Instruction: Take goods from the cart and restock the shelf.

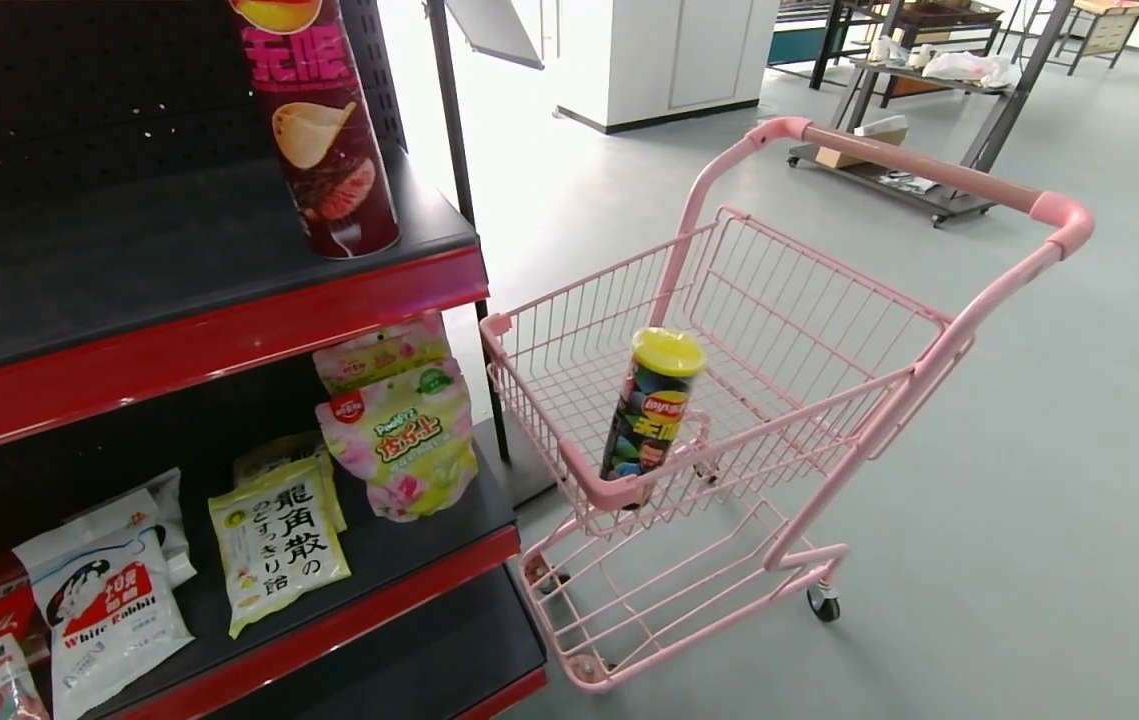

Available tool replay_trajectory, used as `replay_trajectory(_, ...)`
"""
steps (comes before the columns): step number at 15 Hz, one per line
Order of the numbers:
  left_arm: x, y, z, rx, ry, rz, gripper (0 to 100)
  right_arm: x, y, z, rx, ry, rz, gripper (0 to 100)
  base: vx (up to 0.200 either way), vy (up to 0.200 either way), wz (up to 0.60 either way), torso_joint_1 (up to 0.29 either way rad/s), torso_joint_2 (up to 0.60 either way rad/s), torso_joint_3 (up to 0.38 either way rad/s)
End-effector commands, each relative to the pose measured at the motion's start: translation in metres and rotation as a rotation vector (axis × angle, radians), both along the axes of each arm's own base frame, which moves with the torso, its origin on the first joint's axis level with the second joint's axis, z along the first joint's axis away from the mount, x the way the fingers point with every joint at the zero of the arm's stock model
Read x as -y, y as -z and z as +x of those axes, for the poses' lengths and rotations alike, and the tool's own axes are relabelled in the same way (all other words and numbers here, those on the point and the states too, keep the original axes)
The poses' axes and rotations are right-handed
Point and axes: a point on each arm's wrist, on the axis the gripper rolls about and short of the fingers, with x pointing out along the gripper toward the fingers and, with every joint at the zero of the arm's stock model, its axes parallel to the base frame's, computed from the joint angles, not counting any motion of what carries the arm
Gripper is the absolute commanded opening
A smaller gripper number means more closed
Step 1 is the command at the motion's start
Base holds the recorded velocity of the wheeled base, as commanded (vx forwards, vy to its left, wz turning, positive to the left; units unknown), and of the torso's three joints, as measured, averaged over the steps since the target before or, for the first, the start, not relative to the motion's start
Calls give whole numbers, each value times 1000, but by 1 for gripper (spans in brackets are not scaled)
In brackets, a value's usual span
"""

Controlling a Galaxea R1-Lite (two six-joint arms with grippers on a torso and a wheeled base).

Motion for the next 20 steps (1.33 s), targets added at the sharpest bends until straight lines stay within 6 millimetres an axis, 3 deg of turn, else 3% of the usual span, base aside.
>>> replay_trajectory(1, 0, 0, 0, -1, -2, -1, 100, 0, -37, -1, 32, -35, -1, 100, 0, 0, 0, 0, 0, 0)
replay_trajectory(2, 0, 0, 0, -1, -2, -1, 100, -1, -78, 13, -19, -52, 47, 100, 0, 0, 0, 0, 0, 0)
replay_trajectory(3, 0, 0, 0, -1, 0, -1, 100, -1, -134, 41, -44, -60, 189, 100, 0, 0, 0, 0, 0, 0)
replay_trajectory(4, 0, 0, 0, -1, -2, -1, 100, -3, -161, 63, -70, -92, 206, 100, 0, 0, 0, 0, 0, 0)
replay_trajectory(6, 0, 0, 0, -1, -2, -1, 100, -24, -174, 134, -159, -315, 161, 100, 0, 0, 0, 0, 0, 0)
replay_trajectory(8, 0, 0, 0, -1, -2, -1, 100, -47, -151, 190, -191, -421, 190, 100, 0, 0, 0, 0, 0, 0)
replay_trajectory(10, 0, 0, 0, -1, -3, -1, 100, -62, -118, 224, -240, -555, 212, 100, 0, 0, 0, 0, 0, 0)
replay_trajectory(17, 0, 0, 0, -1, -2, -1, 100, -94, -61, 280, -356, -685, 136, 100, 0, 0, 0, 0, 0, 0)
replay_trajectory(20, 0, 0, 0, -1, -3, -1, 100, -114, -49, 292, -359, -740, 114, 100, 0, 0, 0, 0, 0, 0)
